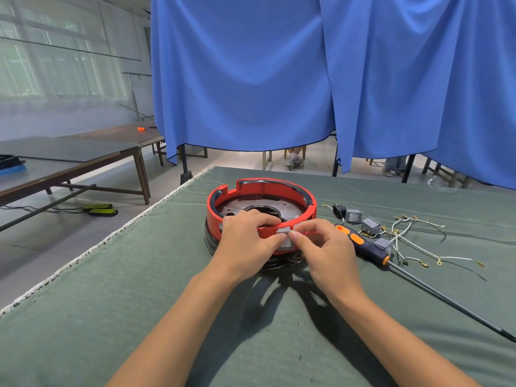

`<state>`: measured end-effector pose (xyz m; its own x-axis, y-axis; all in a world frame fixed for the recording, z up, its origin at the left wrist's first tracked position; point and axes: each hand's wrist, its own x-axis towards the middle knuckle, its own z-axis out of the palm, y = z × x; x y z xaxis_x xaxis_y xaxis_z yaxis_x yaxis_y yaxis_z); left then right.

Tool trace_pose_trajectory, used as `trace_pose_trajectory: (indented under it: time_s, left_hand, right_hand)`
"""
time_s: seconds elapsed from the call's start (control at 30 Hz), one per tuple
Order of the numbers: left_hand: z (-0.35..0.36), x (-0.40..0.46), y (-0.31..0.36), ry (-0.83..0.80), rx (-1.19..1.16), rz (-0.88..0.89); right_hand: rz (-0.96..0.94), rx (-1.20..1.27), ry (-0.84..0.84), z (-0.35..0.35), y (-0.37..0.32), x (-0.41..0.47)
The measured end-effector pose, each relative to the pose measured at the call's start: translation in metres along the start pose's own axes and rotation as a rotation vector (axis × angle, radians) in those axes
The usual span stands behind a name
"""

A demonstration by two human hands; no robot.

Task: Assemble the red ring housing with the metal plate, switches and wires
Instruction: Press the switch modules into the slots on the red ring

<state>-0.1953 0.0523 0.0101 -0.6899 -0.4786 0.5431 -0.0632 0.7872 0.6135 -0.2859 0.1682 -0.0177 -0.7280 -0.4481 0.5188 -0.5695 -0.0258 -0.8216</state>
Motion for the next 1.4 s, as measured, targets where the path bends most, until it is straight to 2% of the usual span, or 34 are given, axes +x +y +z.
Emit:
trace_pose_trajectory:
  time_s: [0.23,0.37,0.43,0.53,0.67,1.0,1.13,1.23,1.4]
  left_hand:
    - [-0.001,0.000,0.000,0.011,-0.007,-0.012]
    - [-0.001,0.002,0.000,0.013,-0.013,-0.014]
    - [-0.001,0.003,-0.001,0.007,-0.007,-0.015]
    - [0.001,0.004,0.000,0.016,-0.011,-0.025]
    - [0.003,0.008,0.002,0.016,-0.071,-0.088]
    - [0.003,0.016,-0.004,-0.034,-0.041,-0.112]
    - [0.000,0.013,-0.006,-0.047,0.014,-0.058]
    - [-0.007,0.010,-0.008,-0.095,0.002,0.018]
    - [-0.016,0.012,-0.011,-0.162,0.055,-0.007]
  right_hand:
    - [0.137,0.087,-0.107,-0.003,0.003,0.015]
    - [0.056,0.004,-0.095,-0.007,0.006,0.019]
    - [-0.028,-0.120,-0.092,-0.011,0.007,0.021]
    - [-0.091,-0.262,-0.234,-0.016,0.010,0.027]
    - [-0.038,-0.180,-0.353,-0.018,0.011,0.037]
    - [-0.043,-0.217,-0.345,-0.015,0.013,0.048]
    - [-0.065,-0.283,-0.321,-0.012,0.012,0.043]
    - [-0.067,-0.239,-0.362,-0.018,0.014,0.043]
    - [-0.027,-0.216,-0.426,-0.022,0.018,0.040]
